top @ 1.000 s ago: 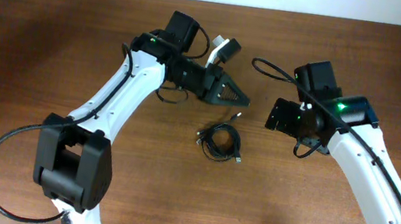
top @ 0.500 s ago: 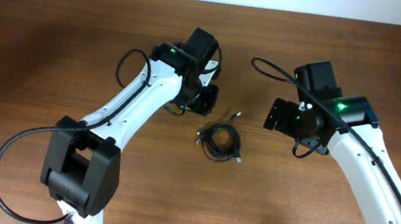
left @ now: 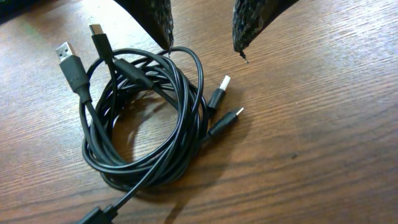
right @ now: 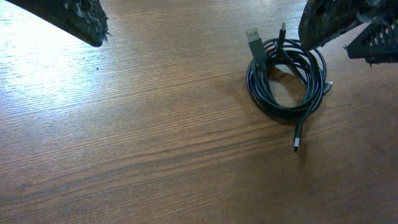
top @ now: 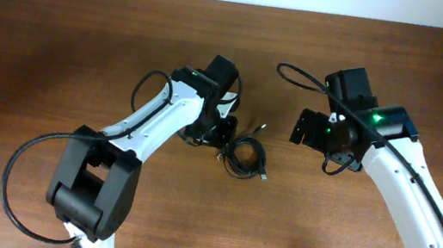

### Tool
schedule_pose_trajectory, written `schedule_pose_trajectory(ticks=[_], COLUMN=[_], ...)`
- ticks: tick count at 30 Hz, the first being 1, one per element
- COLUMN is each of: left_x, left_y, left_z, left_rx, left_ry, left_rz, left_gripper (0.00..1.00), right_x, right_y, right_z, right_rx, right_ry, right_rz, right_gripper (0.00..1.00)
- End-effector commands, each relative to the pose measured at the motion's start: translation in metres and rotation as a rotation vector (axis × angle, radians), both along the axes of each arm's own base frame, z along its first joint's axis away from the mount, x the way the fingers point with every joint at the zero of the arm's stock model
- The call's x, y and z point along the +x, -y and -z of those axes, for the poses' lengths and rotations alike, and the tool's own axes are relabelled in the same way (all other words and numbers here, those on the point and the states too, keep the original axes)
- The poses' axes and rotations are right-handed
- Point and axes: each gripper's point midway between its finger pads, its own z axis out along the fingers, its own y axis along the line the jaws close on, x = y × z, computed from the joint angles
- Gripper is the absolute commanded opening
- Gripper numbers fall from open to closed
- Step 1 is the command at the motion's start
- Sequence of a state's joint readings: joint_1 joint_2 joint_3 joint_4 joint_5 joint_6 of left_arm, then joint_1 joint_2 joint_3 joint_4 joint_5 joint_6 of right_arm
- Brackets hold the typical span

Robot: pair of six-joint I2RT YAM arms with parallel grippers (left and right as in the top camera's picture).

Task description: Untangle cables

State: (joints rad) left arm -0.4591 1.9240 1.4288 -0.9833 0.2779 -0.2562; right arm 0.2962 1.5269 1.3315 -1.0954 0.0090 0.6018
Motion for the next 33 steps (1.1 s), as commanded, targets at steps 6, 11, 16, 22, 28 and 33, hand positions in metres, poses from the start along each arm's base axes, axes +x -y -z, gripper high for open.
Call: schedule_pose_trajectory(ticks=[6, 11, 16, 22, 28, 33], left_x=[-0.023, -0.026, -0.024, -0.023, -0.025, -0.023], left_y=[0.007, 0.006, 0.015, 0.009, 0.008, 0.01], left_z=[0.013, 0.025, 0.032, 0.055, 0.066, 0.062], left_rx=[-0.063, -0.045, -0.05, 0.003, 0.018, 0.01], left_ry=[-0.085, -0.087, -0.06, -0.084, -0.109, -0.102], left_rz=[-0.009, -0.051, -0.038, -0.055, -0.055, -0.046], left_gripper=[0.29, 0.27, 0.28, 0.28, 0.08, 0.0], right_x=[0.001, 0.001, 0.001, -0.001, -0.001, -0.001], right_y=[-0.003, -0.002, -0.003, -0.002, -0.002, -0.002], right_z=[0.002, 0.002, 0.002, 0.002, 0.002, 0.002], right_rx=[0.007, 0.006, 0.006, 0.004, 0.004, 0.004], right_ry=[-0.004, -0.005, -0.005, -0.013, -0.012, -0.012], right_rz=[0.004, 0.004, 0.003, 0.003, 0.004, 0.004], right_gripper=[0.98, 0.98, 0.98, 0.99, 0.98, 0.99])
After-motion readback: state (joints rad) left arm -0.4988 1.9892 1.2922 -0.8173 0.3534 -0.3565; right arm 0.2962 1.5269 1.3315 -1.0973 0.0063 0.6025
